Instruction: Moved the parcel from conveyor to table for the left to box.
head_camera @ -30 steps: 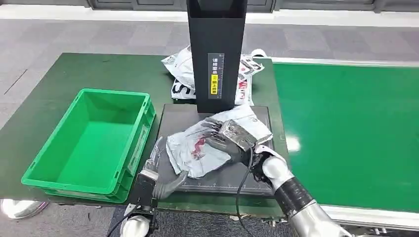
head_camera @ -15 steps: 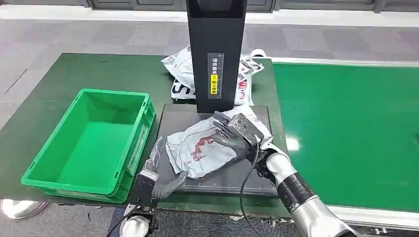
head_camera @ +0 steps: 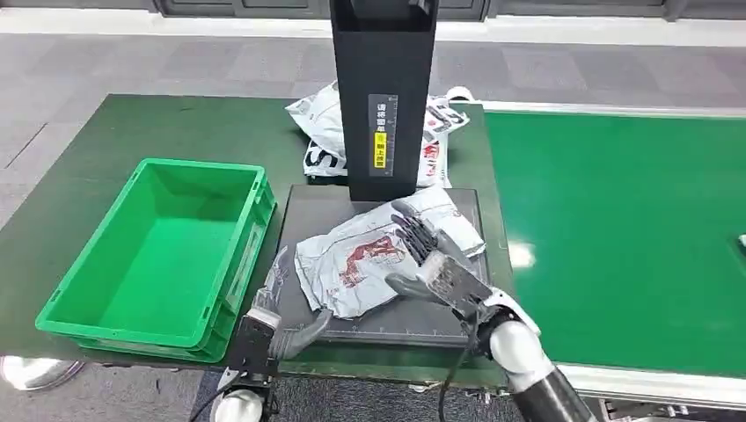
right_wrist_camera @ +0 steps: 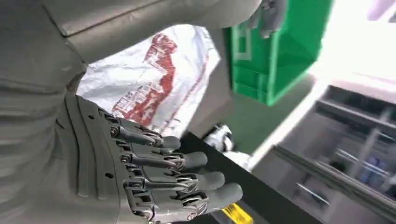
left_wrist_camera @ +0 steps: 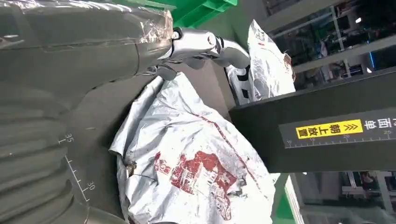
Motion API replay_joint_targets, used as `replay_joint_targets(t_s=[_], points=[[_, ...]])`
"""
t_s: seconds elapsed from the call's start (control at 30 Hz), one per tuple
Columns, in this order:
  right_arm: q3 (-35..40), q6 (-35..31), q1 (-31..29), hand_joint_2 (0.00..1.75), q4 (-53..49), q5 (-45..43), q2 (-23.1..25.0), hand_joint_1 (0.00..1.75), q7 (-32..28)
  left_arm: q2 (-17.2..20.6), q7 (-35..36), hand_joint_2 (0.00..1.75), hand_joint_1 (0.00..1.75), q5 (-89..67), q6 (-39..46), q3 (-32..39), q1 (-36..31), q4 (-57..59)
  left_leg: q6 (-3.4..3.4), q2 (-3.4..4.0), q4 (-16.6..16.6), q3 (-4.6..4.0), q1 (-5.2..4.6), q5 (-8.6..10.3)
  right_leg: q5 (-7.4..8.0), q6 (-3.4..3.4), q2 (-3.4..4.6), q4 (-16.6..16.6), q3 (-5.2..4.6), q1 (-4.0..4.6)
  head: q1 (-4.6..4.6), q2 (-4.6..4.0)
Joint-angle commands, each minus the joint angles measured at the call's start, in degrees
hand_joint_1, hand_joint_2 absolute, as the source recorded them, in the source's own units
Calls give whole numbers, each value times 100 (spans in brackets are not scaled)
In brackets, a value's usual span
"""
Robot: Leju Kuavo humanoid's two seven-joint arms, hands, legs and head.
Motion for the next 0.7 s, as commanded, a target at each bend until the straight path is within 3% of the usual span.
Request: replay_joint_targets(t_s=[0.03, 0.17, 0.37, 0.47, 0.5, 0.53, 0.57, 0.7], points=[[-1211, -718, 1886, 175, -2618, 749, 210, 0, -432, 18, 124, 175, 0, -732, 190, -46, -79, -155, -2, -42, -3, -4, 6, 5, -8, -4, -43, -8, 12, 6, -2, 0], [-1927, -408, 2325, 175, -2828, 905, 923, 0, -310, -225, 306, 175, 0, -1340, 10, -100, -514, -200, -1, -55, 5, -11, 9, 0, -13, -1, -63, -5, 18, 9, 0, 0], [-2014, -354, 2255, 175, -2723, 908, 978, 0, -333, -222, 322, 175, 0, -1367, -3, -96, -524, -181, 1, -22, 1, -4, 7, 1, -1, -1, -26, -9, 11, 7, 0, 0], [-2381, -265, 2356, 175, -2714, 783, 1130, 0, -262, -174, 431, 175, 0, -1780, -178, -398, -1007, 116, 3, -19, 0, -4, 2, 3, -3, 1, -24, -5, 7, 2, 0, 0], [-2512, -173, 2360, 0, -2673, 722, 1184, 0, -243, -194, 512, 175, 0, -1934, -212, -526, -1221, 284, 2, -34, 0, -7, 9, 8, 0, -1, -39, -12, 13, 10, -2, 0], [-2586, -95, 2346, 0, -2633, 707, 1219, 0, -235, -197, 598, 175, 0, -2114, -216, -634, -1371, 422, 3, -33, 2, -6, 3, 8, -2, 2, -36, -6, 8, 3, -2, 0], [-2633, 39, 2291, 175, -2530, 659, 1249, 0, -180, -201, 756, 175, 0, -2410, -321, -834, -1648, 688, 3, -39, -2, -5, 7, 12, 2, 2, -45, -14, 14, 8, 0, 0], [-2584, 237, 2087, 175, -2199, 741, 1360, 0, -135, -333, 1151, 175, 0, -3045, -716, -1200, -2518, 1796, 4, -30, -1, 0, 7, 15, 10, 4, -35, -17, 22, 8, 0, 0]])
